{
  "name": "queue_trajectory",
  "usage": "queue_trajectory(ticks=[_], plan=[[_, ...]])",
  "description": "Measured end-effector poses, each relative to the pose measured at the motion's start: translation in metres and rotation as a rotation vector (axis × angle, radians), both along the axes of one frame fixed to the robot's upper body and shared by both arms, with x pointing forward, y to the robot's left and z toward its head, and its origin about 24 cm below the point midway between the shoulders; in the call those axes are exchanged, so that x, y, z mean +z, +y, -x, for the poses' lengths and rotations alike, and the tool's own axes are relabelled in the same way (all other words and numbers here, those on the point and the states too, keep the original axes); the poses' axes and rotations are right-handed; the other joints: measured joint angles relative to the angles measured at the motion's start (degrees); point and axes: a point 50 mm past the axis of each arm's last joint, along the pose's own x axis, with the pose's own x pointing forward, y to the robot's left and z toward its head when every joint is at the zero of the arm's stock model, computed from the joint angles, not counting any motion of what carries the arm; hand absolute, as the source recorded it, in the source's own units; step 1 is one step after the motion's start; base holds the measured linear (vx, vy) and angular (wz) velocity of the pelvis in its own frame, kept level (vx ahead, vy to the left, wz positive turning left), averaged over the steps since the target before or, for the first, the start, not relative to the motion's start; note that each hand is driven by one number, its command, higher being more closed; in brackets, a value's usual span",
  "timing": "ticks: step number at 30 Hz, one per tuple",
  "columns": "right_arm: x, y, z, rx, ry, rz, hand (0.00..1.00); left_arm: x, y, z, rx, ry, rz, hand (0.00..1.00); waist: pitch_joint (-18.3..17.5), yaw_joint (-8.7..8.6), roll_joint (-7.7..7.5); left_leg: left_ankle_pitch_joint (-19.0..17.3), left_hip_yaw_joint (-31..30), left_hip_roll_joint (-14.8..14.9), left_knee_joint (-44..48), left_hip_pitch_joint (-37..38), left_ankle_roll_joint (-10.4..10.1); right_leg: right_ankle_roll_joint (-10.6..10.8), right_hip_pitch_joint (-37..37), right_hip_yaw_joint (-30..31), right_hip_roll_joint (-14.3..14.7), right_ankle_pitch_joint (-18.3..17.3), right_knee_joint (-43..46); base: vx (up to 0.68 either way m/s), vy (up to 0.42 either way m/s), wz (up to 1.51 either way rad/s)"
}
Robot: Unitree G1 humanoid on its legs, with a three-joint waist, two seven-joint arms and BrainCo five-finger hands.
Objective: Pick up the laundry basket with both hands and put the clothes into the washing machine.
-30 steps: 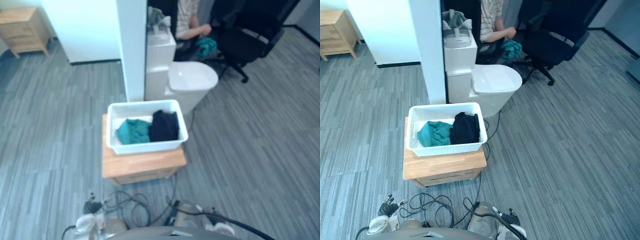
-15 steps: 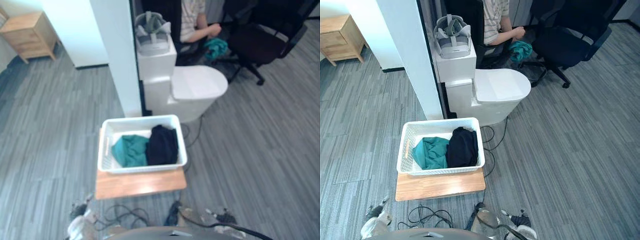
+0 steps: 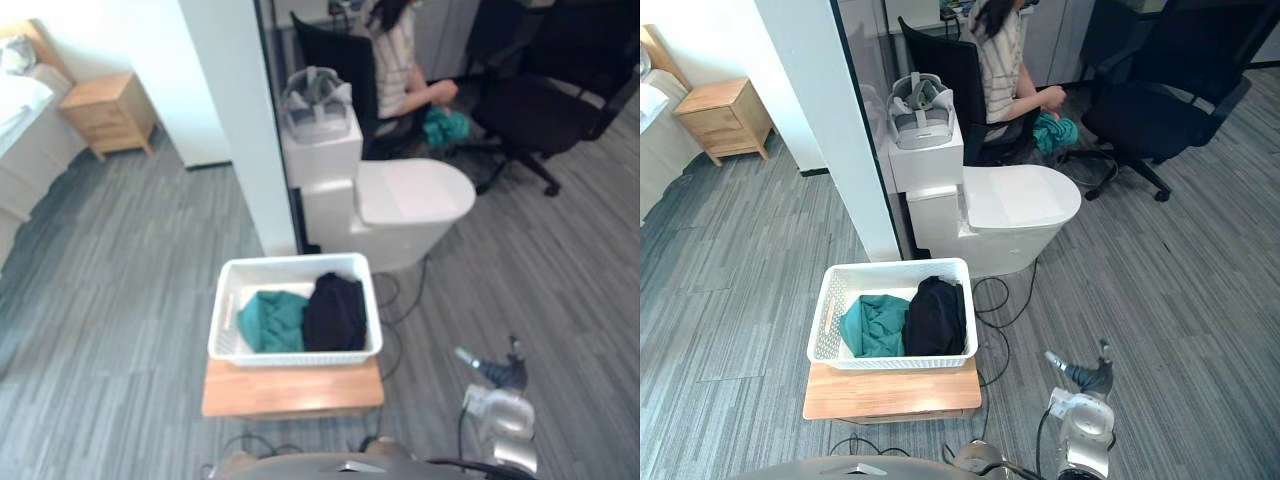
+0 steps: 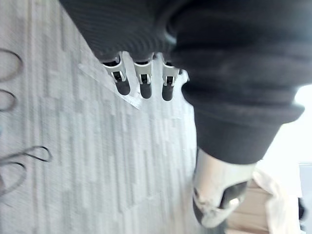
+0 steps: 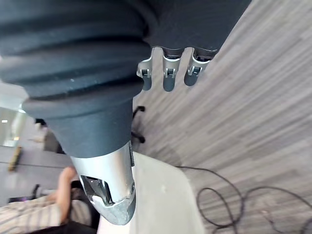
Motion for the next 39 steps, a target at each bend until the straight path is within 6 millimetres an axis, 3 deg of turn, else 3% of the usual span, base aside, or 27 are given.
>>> queue_trajectory(ticks=[1, 3, 4, 5, 7, 10, 11, 13, 17, 20, 23, 28, 39], plan=[[0.005, -0.001, -0.002, 0.001, -0.019, 0.013, 0.0, 0.008, 0.007, -0.01, -0.019, -0.037, -0.046, 0.0, 0.3, -0.07, -0.42, 0.3, -0.7, 0.5, 1.6, -1.3, 0.5, 0.0, 0.0, -0.2, -0.1, -0.6, 0.0, -0.01, -0.045, 0.3], [0.026, -0.004, -0.017, -0.002, -0.102, 0.067, 0.0, 0.041, 0.022, -0.053, -0.104, -0.185, -0.202, 0.0, 1.5, -0.58, -0.23, -7.1, -1.0, 1.2, 5.9, -5.7, 1.5, 0.4, -0.4, -0.5, -0.9, -1.4, 0.6, -0.04, 0.021, 0.27], [0.033, -0.006, -0.021, 0.003, -0.122, 0.084, 0.0, 0.047, 0.022, -0.064, -0.131, -0.216, -0.228, 0.0, 2.0, -0.77, 0.02, -8.9, -0.8, 0.9, 5.6, -6.5, 1.9, 0.3, -0.6, -0.6, -1.2, -1.4, 0.8, -0.08, 0.076, 0.05], [0.047, -0.007, -0.032, 0.03, -0.165, 0.121, 0.0, 0.06, 0.022, -0.088, -0.19, -0.273, -0.267, 0.0, 2.4, -0.89, 0.53, -10.4, -0.4, -0.5, 2.8, -8.1, 2.5, 0.4, -2.7, -0.4, -2.1, -1.4, 2.2, -0.09, 0.102, -0.19], [0.069, -0.006, -0.049, 0.082, -0.23, 0.175, 0.0, 0.077, 0.02, -0.12, -0.283, -0.349, -0.31, 0.0, 3.1, -1.01, 2.06, -7.8, -0.2, -2.7, -5.4, -9.9, 2.9, 1.2, -6.4, 0.2, -2.8, -1.7, 4.7, -0.08, 0.143, -0.23], [0.102, 0.015, -0.082, 0.184, -0.357, 0.205, 0.0, 0.132, 0.013, -0.182, -0.509, -0.535, -0.458, 0.0, 4.8, -2.18, 3.52, -9.9, 1.8, -5.1, -16.2, -10.1, 2.5, 2.0, -14.3, 3.0, -2.6, 0.0, 6.3, -0.1, 0.166, -0.24], [0.109, 0.02, -0.089, 0.205, -0.383, 0.21, 0.0, 0.14, 0.013, -0.19, -0.543, -0.558, -0.486, 0.0, 5.4, -2.21, 4.06, -10.6, 2.4, -5.1, -17.6, -10.3, 2.7, 2.0, -15.5, 3.2, -2.2, 0.5, 6.5, -0.06, 0.138, -0.38], [0.128, 0.043, -0.113, 0.298, -0.449, 0.199, 0.0, 0.169, 0.015, -0.227, -0.672, -0.614, -0.564, 0.0, 8.3, -2.09, 3.14, -9.9, 5.6, -6.8, -18.3, -11.9, 2.6, 1.5, -19.8, 6.7, -2.7, 3.8, 5.8, -0.11, 0.13, -0.52], [0.14, 0.069, -0.129, 0.408, -0.486, 0.213, 0.0, 0.182, 0.015, -0.259, -0.775, -0.604, -0.58, 0.0, 10.2, -2.17, 5.24, -10.6, 8.7, -7.8, -18.3, -12.8, 3.8, 0.8, -22.1, 9.6, -2.1, 8.4, 3.4, -0.06, 0.116, -0.46], [0.146, 0.092, -0.138, 0.5, -0.5, 0.216, 0.0, 0.177, 0.021, -0.292, -0.851, -0.476, -0.53, 0.0, 12.8, -2.85, 6.27, -10.8, 10.7, -8.5, -18.3, -13.8, 4.2, 0.0, -24.1, 11.6, -1.8, 11.1, 1.6, -0.03, 0.08, -0.34], [0.148, 0.098, -0.14, 0.524, -0.508, 0.217, 0.0, 0.177, 0.014, -0.313, -0.927, -0.421, -0.482, 0.0, 15.0, -3.91, 6.35, -10.8, 11.2, -8.8, -18.0, -14.7, 4.2, 0.0, -25.0, 12.3, -1.8, 12.1, 0.9, -0.04, 0.032, -0.1], [0.147, 0.102, -0.14, 0.535, -0.511, 0.209, 0.0, 0.182, -0.003, -0.329, -1.057, -0.396, -0.485, 0.0, 17.2, -4.53, 6.4, -10.7, 12.0, -8.8, -18.0, -14.8, 4.3, 0.3, -25.6, 12.5, -1.8, 12.4, 0.8, -0.01, 0.009, -0.08], [0.141, 0.096, -0.13, 0.507, -0.507, 0.188, 0.0, 0.17, -0.009, -0.327, -1.141, -0.314, -0.473, 0.0, 18.0, -4.29, 6.61, -10.5, 12.3, -8.6, -18.2, -15.7, 4.5, 0.7, -26.6, 11.9, -1.9, 12.1, 0.9, 0.0, 0.0, 0.0]])
